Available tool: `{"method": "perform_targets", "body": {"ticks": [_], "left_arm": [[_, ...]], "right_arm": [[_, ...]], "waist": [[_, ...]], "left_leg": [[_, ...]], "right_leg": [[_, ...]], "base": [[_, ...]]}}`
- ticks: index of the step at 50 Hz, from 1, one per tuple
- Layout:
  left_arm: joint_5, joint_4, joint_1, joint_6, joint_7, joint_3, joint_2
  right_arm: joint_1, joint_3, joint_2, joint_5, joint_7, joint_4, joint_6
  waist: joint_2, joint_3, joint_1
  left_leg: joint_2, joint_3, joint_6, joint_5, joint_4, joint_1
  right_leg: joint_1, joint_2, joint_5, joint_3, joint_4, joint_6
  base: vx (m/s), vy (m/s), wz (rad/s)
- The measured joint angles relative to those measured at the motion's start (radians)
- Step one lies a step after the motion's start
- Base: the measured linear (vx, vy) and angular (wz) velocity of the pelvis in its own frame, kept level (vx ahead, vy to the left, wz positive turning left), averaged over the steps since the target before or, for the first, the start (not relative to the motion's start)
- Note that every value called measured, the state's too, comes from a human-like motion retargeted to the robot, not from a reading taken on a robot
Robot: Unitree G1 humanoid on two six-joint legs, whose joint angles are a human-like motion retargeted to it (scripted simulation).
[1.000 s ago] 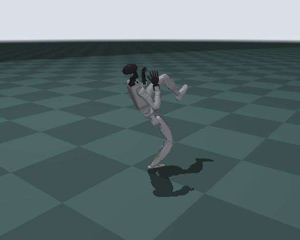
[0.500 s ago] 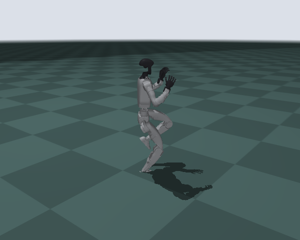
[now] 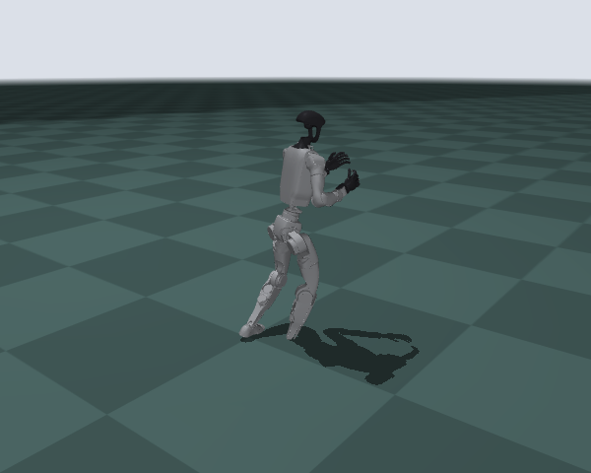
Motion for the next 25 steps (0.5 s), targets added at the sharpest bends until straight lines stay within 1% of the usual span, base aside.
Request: {"method": "perform_targets", "body": {"ticks": [2, 5, 10, 12, 14, 18, 20, 23, 25], "left_arm": [[0.005, 0.002, 0.018, -0.002, -0.026, -0.018, 0.007], [0.012, 0.009, 0.037, -0.004, -0.062, -0.036, 0.023], [0.024, 0.035, 0.078, -0.005, -0.099, -0.051, 0.056], [0.036, 0.057, 0.098, -0.009, -0.110, -0.050, 0.074], [0.052, 0.077, 0.131, -0.007, -0.121, -0.055, 0.090], [0.094, 0.127, 0.195, -0.009, -0.138, -0.059, 0.124], [0.116, 0.155, 0.227, -0.015, -0.145, -0.052, 0.150], [0.142, 0.183, 0.278, -0.013, -0.161, -0.059, 0.184], [0.158, 0.196, 0.301, -0.019, -0.177, -0.055, 0.217]], "right_arm": [[0.006, 0.010, -0.005, 0.011, 0.022, -0.008, -0.002], [0.007, 0.016, -0.019, 0.032, 0.055, -0.018, -0.005], [-0.009, 0.019, -0.041, 0.040, 0.089, -0.024, -0.009], [-0.030, 0.019, -0.045, 0.027, 0.092, -0.019, -0.014], [-0.038, 0.018, -0.047, 0.009, 0.090, -0.018, -0.017], [-0.074, 0.015, -0.047, -0.041, 0.069, -0.015, -0.029], [-0.111, 0.023, -0.043, -0.075, 0.051, -0.011, -0.035], [-0.145, 0.025, -0.050, -0.114, 0.046, -0.026, -0.043], [-0.189, 0.032, -0.058, -0.145, 0.044, -0.038, -0.044]], "waist": [[0.011, 0.006, 0.011], [0.022, 0.007, 0.022], [0.035, 0.008, 0.038], [0.025, 0.018, 0.031], [0.036, 0.019, 0.044], [0.035, 0.024, 0.054], [-0.004, 0.036, 0.038], [-0.002, 0.049, 0.053], [-0.012, 0.053, 0.056]], "left_leg": [[0.030, 0.016, -0.006, -0.014, 0.021, -0.013], [0.051, 0.026, -0.004, -0.033, 0.039, -0.030], [0.041, 0.009, 0.006, -0.069, 0.018, -0.031], [-0.015, -0.004, 0.014, -0.077, -0.058, 0.003], [-0.020, -0.025, 0.012, -0.103, -0.080, 0.011], [-0.092, -0.066, 0.027, -0.149, -0.199, 0.051], [-0.196, -0.075, 0.053, -0.124, -0.361, 0.116], [-0.212, -0.087, 0.055, -0.148, -0.386, 0.120], [-0.258, -0.095, 0.068, -0.140, -0.462, 0.136]], "right_leg": [[-0.014, -0.007, -0.005, -0.035, 0.029, -0.004], [-0.027, -0.018, -0.008, -0.077, 0.047, -0.013], [-0.028, -0.030, 0.008, -0.115, 0.045, -0.021], [0.003, -0.041, 0.028, -0.118, 0.000, -0.019], [-0.007, -0.043, 0.031, -0.118, 0.028, -0.018], [-0.018, -0.068, 0.040, -0.106, 0.053, -0.013], [-0.020, -0.121, 0.041, -0.084, 0.063, -0.005], [-0.055, -0.150, 0.049, -0.066, 0.124, 0.000], [-0.081, -0.170, 0.056, -0.046, 0.139, 0.004]], "base": [[-0.13, 0.05, 1.04], [-0.10, 0.06, 0.95], [-0.08, 0.08, 0.84], [-0.08, 0.11, 0.70], [-0.12, 0.12, 0.37], [-0.13, 0.14, 0.37], [-0.15, 0.15, 0.47], [-0.21, 0.14, 0.13], [-0.18, 0.15, 0.13]]}}
